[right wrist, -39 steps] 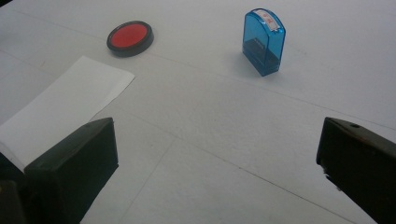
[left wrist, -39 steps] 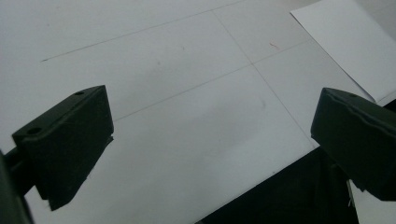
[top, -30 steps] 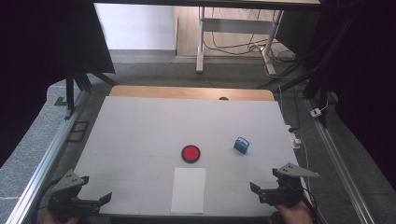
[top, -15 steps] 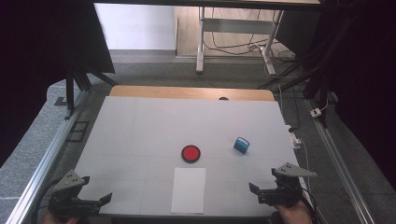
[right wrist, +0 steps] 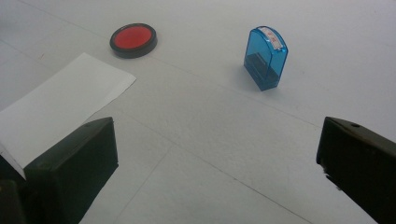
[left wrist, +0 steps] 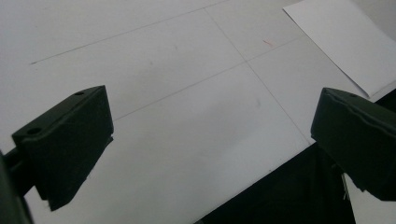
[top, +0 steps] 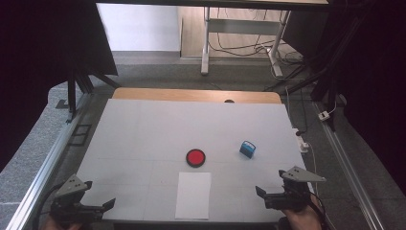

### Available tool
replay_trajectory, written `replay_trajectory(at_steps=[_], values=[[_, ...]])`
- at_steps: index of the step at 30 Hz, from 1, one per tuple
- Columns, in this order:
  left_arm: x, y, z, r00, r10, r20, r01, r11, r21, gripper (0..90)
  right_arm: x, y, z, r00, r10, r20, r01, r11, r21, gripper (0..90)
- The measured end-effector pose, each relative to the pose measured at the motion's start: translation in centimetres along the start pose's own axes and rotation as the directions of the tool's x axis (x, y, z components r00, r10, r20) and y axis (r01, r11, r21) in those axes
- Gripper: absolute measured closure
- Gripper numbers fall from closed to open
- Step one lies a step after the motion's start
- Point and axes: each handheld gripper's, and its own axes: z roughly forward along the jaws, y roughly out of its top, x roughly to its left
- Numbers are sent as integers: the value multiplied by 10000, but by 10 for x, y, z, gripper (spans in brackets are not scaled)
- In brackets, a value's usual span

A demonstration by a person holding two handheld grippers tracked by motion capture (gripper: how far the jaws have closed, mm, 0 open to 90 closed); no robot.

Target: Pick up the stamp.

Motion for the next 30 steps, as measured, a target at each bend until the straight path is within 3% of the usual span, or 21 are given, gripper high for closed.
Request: replay_trajectory(at_steps=[8, 16, 30], values=[[1, 0, -1, 10000, -80, -54, 79, 9999, -80, 0, 1, 5, 4, 9996, -261, -107, 260, 9996, -133, 0], [1, 0, -1, 9999, -122, -39, 122, 9999, -55, 0, 2, 10, 10, 9992, -186, -363, 182, 9998, -111, 0], [1, 1, -1, 9998, -76, 176, 78, 9999, -126, 0, 4, 15, 28, 9982, -314, -505, 324, 9993, 180, 0]])
